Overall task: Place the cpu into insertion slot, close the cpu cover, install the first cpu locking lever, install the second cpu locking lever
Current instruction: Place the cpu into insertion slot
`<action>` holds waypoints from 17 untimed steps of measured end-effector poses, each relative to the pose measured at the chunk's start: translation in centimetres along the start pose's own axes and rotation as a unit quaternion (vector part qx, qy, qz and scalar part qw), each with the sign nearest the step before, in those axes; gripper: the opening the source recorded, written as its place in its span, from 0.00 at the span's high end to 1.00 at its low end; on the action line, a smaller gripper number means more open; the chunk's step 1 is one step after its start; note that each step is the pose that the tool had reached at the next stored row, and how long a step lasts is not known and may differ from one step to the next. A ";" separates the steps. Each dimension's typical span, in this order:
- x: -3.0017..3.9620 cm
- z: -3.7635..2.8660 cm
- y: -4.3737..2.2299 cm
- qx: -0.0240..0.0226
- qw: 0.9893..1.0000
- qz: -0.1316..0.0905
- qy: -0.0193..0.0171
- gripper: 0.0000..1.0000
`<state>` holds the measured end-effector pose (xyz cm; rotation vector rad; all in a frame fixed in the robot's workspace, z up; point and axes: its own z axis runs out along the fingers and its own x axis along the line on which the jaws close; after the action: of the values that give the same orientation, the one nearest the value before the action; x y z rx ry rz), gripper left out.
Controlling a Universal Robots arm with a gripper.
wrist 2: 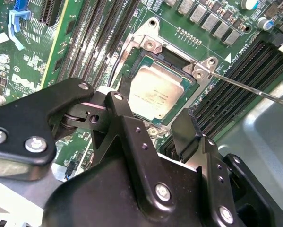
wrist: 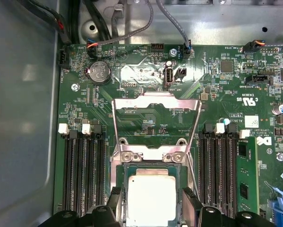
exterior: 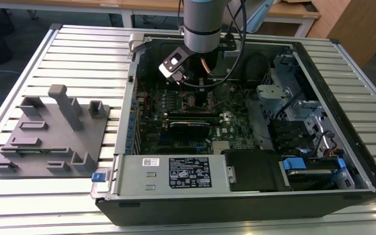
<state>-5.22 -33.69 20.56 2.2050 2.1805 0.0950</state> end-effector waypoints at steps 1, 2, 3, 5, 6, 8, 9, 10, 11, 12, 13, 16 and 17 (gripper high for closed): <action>0.00 0.00 0.00 0.000 1.000 0.000 0.000 0.38; 0.00 -0.01 0.00 0.000 1.000 0.000 0.000 0.38; 0.00 -0.01 0.00 0.000 1.000 0.000 0.000 0.38; 0.00 -0.01 0.00 0.000 1.000 0.000 0.000 0.38; 0.00 -0.01 0.00 0.000 1.000 0.000 0.000 0.38; 0.00 -0.02 0.00 0.000 1.000 0.000 0.000 0.38; 0.00 -0.02 0.00 0.000 1.000 0.000 0.000 0.40; 0.00 -0.02 0.00 0.000 1.000 0.000 0.000 0.47; 0.00 -0.02 0.00 0.000 1.000 0.000 0.000 0.47; 0.00 -0.03 0.00 0.000 1.000 0.000 0.000 0.53; 0.00 -0.03 0.00 0.000 1.000 0.000 0.000 0.58; 0.00 -0.03 0.00 0.000 1.000 0.000 0.000 0.70; 0.00 -0.03 0.00 0.000 1.000 0.000 0.000 0.70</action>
<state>-5.22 -33.70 20.59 2.2050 2.1805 0.0946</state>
